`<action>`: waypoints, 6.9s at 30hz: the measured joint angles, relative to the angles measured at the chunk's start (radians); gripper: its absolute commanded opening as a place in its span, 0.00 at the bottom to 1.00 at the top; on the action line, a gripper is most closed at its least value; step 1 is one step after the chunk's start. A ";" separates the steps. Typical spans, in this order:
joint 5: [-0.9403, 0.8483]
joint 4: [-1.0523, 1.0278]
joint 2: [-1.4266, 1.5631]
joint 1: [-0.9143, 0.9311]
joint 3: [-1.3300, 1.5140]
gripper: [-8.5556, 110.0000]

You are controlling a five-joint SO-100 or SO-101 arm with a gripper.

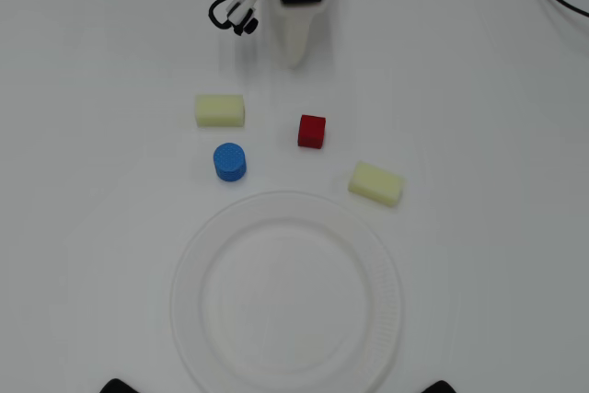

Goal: Grasp a red block and put it in the dish.

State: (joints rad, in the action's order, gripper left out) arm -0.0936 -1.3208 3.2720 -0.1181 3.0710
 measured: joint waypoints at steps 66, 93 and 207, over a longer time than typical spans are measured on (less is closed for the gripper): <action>0.161 0.371 -1.738 -0.103 -1.094 0.07; -0.160 0.862 -1.726 0.018 -1.285 0.07; 0.051 0.009 -0.005 -0.051 -0.008 0.07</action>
State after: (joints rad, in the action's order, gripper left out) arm -0.0430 -1.3116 3.2674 -0.1687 3.0634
